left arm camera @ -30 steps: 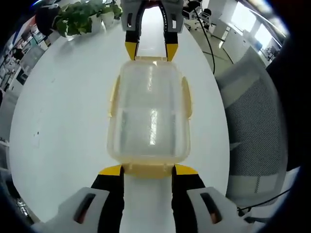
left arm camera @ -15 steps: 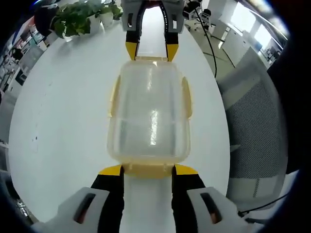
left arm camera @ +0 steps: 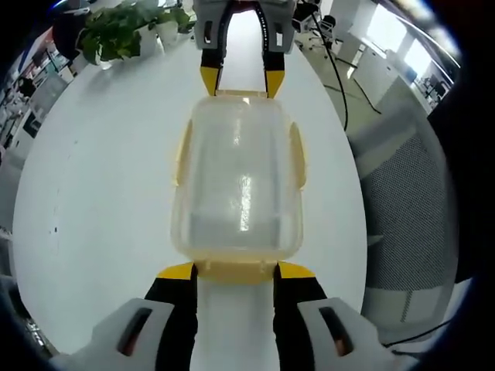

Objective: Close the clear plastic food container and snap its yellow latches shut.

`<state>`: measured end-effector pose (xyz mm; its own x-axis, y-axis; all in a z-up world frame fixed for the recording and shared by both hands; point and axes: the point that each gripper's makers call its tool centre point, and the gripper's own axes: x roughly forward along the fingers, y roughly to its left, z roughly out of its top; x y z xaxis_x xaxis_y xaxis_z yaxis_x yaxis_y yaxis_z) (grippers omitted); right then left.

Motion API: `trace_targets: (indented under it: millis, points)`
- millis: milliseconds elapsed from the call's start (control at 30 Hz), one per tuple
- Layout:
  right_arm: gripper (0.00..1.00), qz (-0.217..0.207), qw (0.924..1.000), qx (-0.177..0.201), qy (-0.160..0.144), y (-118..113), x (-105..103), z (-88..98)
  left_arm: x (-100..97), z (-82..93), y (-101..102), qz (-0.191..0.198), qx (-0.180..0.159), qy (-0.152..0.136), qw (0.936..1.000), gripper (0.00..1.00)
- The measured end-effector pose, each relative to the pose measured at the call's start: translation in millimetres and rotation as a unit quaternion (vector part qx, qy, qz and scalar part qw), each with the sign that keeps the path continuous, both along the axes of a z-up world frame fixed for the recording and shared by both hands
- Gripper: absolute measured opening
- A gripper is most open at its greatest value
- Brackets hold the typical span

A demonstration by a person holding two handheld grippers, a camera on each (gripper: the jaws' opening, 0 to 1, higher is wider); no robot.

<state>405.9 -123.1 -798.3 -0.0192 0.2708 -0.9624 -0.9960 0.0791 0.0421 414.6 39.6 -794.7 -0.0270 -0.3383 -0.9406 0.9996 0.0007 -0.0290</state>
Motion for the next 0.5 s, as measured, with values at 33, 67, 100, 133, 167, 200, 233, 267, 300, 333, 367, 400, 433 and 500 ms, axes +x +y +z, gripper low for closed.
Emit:
trace_targets:
  millis: [33, 67, 100, 133, 167, 200, 233, 267, 300, 333, 367, 400, 433, 500]
  points:
    - [0.37, -0.001, 1.0, 0.0, 0.0, -2, 0, 0.2, 0.3, -0.7, -2, -0.001, 0.0, 0.0, 1.0, 0.37]
    - [0.37, -0.001, 1.0, 0.0, -0.001, -3, 0, 0.6, 0.9, -0.8, -3, -0.001, 0.0, -0.001, 1.0, 0.37]
    - [0.37, -0.001, 1.0, -0.001, -0.001, -4, 0, 0.9, 0.9, -0.5, -4, -0.001, 0.0, 0.0, 1.0, 0.37]
    - [0.37, -0.001, 1.0, -0.001, -0.001, -6, 0, 1.3, 0.7, -0.3, -6, -0.001, -0.001, 0.001, 1.0, 0.37]
    - [0.37, -0.001, 1.0, -0.002, -0.002, -7, 0, 1.5, 1.1, -0.4, -7, 0.0, -0.001, 0.001, 1.0, 0.37]
    - [0.37, -0.001, 1.0, -0.002, -0.002, -9, 1, 1.2, 1.2, -0.7, -9, -0.001, -0.001, 0.001, 1.0, 0.37]
    - [0.37, -0.002, 1.0, -0.003, -0.002, -10, 1, 1.1, 1.0, -0.4, -10, -0.001, -0.001, 0.001, 1.0, 0.37]
    - [0.37, -0.001, 1.0, -0.004, -0.002, -11, 1, 1.0, 1.0, -0.4, -11, -0.001, -0.001, 0.001, 1.0, 0.37]
    - [0.37, -0.001, 1.0, -0.004, -0.003, -12, 1, 0.9, 0.9, -0.6, -12, -0.001, -0.001, 0.001, 1.0, 0.37]
    - [0.37, 0.0, 1.0, -0.005, -0.005, -14, 1, 0.8, 1.0, -1.1, -14, 0.0, 0.0, 0.0, 1.0, 0.37]
    - [0.37, 0.0, 1.0, -0.005, -0.006, -15, 2, 0.9, 0.9, -1.3, -15, 0.0, 0.001, -0.001, 1.0, 0.37]
    - [0.37, 0.0, 1.0, -0.005, -0.007, -16, 2, 1.2, 1.3, -1.3, -16, -0.001, 0.001, -0.003, 1.0, 0.37]
    - [0.37, 0.001, 1.0, -0.005, -0.008, -17, 2, 1.7, 1.2, -1.3, -17, 0.0, 0.002, -0.003, 1.0, 0.37]
    - [0.37, 0.001, 0.9999, -0.005, -0.008, -19, 1, 2.0, 0.8, -1.0, -18, 0.0, 0.003, -0.002, 1.0, 0.37]
